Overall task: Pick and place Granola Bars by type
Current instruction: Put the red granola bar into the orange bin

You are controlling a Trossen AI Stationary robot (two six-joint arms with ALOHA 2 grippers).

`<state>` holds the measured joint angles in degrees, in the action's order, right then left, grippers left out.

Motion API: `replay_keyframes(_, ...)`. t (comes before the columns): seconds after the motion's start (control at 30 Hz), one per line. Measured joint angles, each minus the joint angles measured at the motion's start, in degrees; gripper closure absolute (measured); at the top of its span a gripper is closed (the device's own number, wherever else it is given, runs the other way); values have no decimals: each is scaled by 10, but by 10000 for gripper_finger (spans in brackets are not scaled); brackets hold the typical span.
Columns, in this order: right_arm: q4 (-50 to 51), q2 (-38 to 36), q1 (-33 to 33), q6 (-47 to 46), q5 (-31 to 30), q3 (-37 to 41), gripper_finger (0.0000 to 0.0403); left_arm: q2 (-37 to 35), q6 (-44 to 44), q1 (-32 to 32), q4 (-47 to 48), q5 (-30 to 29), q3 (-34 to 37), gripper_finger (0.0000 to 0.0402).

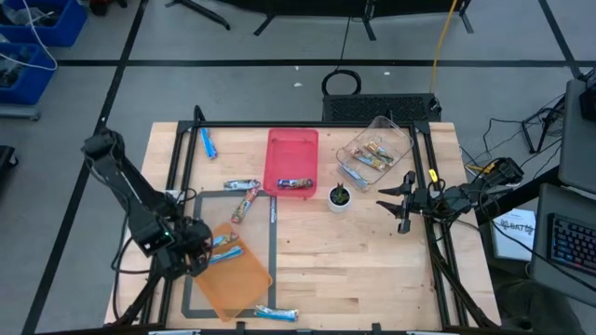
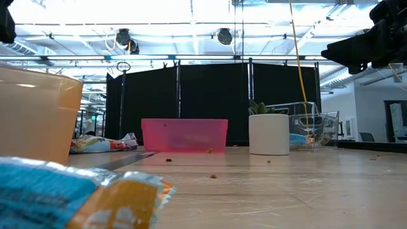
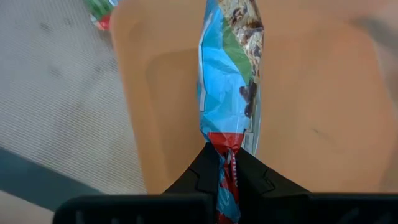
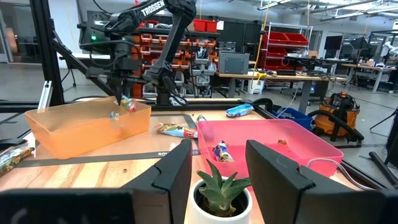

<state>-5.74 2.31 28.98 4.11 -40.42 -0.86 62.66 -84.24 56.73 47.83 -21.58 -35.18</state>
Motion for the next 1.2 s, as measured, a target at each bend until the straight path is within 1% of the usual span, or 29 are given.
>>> replay_keyframes(0.27, 0, 0, 0, 0, 0, 0, 261, 19, -56, 46, -19, 6, 24, 379)
replay_keyframes(0.4, 0, 0, 0, 0, 0, 0, 261, 28, -97, 71, -20, -7, 39, 379)
replay_keyframes(0.5, 0, 0, 0, 0, 0, 0, 261, 34, -118, 80, -40, -10, 56, 379)
replay_keyframes(0.6, 0, 0, 0, 0, 0, 0, 261, 38, -116, 83, -68, -9, 70, 379)
replay_keyframes(0.83, 0, 0, 0, 0, 0, 0, 261, 37, -103, 83, -76, -3, 71, 376)
replay_keyframes(0.9, 0, 0, 0, 0, 0, 0, 261, 37, -97, 82, -77, 4, 71, 361)
replay_keyframes(1.07, 0, 0, 0, 0, 0, 0, 261, 37, -90, 81, -78, 15, 71, 298)
replay_keyframes(1.2, 0, 0, 0, 0, 0, 0, 261, 37, -89, 81, -76, 32, 70, 257)
